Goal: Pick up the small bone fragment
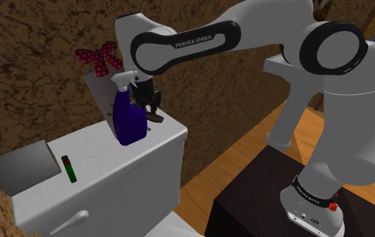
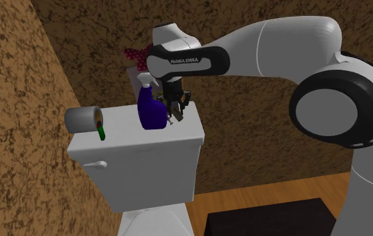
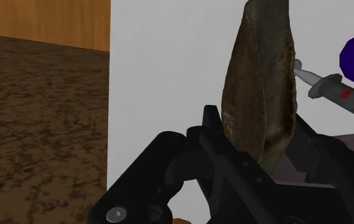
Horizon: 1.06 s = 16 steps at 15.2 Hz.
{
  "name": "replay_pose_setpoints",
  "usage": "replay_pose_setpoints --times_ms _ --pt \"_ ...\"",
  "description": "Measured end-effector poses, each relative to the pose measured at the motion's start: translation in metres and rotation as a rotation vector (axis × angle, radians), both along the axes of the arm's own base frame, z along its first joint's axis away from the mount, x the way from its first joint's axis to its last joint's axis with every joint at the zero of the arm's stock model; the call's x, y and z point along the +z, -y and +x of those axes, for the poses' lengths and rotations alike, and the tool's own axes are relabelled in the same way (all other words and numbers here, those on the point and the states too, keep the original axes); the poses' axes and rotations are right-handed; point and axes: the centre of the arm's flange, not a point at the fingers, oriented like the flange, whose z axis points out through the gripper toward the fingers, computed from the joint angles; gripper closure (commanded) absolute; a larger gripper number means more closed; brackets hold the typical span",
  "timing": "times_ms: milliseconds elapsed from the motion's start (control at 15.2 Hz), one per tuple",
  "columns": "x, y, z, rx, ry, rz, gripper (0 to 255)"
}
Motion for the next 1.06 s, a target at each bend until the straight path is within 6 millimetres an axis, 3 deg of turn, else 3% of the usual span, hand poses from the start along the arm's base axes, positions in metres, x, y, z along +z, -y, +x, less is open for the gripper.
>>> replay_pose_setpoints --times_ms 1056 --pt "0.074 0.001 0.000 -0.001 -0.004 -0.003 255"
